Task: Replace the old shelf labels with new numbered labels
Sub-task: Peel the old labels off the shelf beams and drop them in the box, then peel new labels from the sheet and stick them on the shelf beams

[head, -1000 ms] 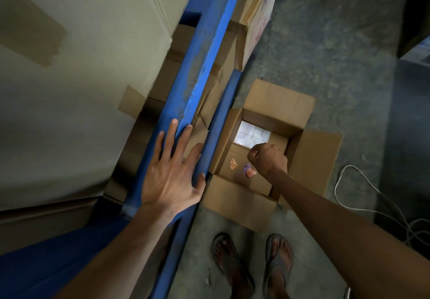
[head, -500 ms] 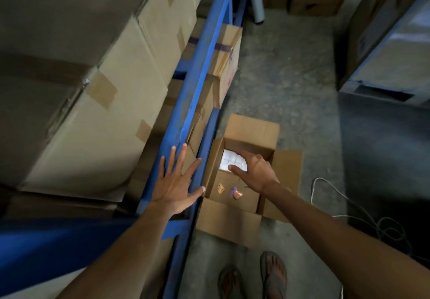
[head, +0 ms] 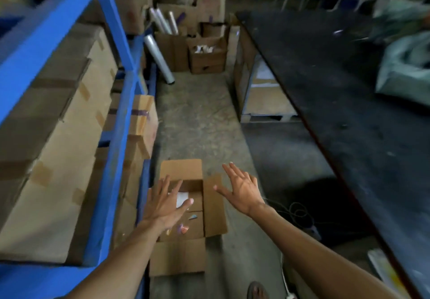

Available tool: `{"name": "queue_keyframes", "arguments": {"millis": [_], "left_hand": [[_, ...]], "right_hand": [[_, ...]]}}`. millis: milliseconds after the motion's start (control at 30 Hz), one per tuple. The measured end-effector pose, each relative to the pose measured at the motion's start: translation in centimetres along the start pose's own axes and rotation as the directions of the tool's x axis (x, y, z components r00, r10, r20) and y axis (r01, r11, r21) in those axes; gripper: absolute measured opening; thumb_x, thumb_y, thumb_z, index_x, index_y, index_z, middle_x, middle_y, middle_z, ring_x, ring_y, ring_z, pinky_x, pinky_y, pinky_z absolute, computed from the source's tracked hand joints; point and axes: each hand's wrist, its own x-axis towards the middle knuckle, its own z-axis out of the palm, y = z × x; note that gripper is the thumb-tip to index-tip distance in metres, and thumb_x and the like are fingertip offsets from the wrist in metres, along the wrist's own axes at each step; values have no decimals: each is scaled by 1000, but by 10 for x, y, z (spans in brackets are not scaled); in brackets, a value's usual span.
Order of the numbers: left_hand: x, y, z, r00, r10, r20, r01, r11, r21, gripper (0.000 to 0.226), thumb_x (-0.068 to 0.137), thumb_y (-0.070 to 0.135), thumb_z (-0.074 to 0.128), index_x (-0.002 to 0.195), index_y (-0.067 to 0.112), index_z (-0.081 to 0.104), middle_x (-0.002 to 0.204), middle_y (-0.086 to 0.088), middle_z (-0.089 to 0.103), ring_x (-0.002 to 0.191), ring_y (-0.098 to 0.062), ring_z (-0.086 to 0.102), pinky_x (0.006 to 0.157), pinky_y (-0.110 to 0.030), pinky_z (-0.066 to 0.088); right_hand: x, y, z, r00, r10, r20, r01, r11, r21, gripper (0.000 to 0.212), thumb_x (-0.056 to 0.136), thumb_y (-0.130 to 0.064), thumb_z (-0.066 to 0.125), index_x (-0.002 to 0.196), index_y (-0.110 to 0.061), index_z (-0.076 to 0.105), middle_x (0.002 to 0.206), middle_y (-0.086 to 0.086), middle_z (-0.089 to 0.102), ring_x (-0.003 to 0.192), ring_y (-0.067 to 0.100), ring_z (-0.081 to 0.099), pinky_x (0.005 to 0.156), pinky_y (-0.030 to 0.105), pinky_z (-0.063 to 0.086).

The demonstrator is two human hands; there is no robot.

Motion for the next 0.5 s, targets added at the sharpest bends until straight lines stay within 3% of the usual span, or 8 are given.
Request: {"name": "queue_keyframes", "arguments": {"millis": [133,267,400,500], "left_hand": [[2,88,-8,991,133,0,-133,989,71,77,93,69,34,157,36,5,168,2,-11,155,-23,-5,124,-48,6],[-1,192,5,955,296,2,-296,953,70,73,94,64,40,156,37,13,169,5,-2,155,-22,8,122,-46,16],[-17,288,39,886,443,138,-443,896,-33,75,95,45,57,156,25,20,168,-4,8,153,-24,15,122,-38,19],[-33,357,77,820,534,206,-540,841,-30,74,93,42,60,155,24,26,164,-4,22,150,-22,25,120,-39,26]], "right_hand": [[-49,52,-50,989,114,-99,-109,992,58,78,92,-62,46,156,-27,19,164,1,17,149,24,22,119,45,19],[-100,124,-91,956,223,-189,-200,971,134,76,92,-58,50,155,-26,21,162,-1,23,149,21,22,119,42,21],[-159,195,-115,895,367,-251,-314,921,229,76,91,-59,52,153,-26,24,157,-4,32,145,22,25,115,42,24],[-209,251,-121,819,508,-266,-418,846,330,72,91,-59,51,151,-28,26,152,-4,37,141,23,29,112,44,27]]}}
